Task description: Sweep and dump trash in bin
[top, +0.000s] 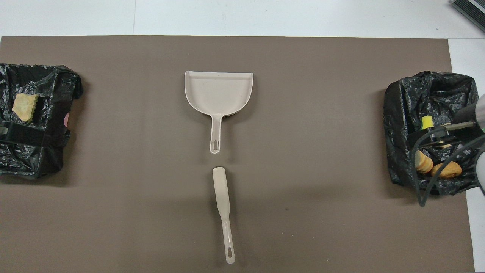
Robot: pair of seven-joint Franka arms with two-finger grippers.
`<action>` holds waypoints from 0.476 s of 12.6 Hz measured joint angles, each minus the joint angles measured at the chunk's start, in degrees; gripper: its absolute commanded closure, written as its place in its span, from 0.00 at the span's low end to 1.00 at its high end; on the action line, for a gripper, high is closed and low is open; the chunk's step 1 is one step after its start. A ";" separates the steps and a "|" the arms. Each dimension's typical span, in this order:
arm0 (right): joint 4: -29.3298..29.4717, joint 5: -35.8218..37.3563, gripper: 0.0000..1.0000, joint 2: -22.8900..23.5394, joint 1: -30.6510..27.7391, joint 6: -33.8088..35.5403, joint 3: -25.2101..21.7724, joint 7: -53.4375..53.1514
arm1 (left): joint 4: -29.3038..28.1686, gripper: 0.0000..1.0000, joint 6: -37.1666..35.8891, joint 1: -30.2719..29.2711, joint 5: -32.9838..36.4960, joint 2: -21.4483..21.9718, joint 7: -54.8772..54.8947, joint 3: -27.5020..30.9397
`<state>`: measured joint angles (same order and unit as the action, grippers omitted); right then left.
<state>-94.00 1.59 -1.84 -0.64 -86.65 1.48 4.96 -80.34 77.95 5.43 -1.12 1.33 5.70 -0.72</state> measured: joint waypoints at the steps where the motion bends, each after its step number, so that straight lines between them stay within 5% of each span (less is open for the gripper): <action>1: 0.00 0.00 0.00 0.00 0.00 0.00 0.00 0.00 | 0.83 0.00 -0.18 -0.21 -0.04 -0.69 0.01 0.02; 6: 0.00 0.00 0.00 0.00 0.00 0.00 0.00 0.00 | -0.10 0.00 -0.29 -0.65 -0.08 -0.03 0.06 0.72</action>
<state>-94.00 1.59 -1.84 -0.64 -86.65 1.48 4.96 -80.45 77.66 4.78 -1.20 1.30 5.77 0.00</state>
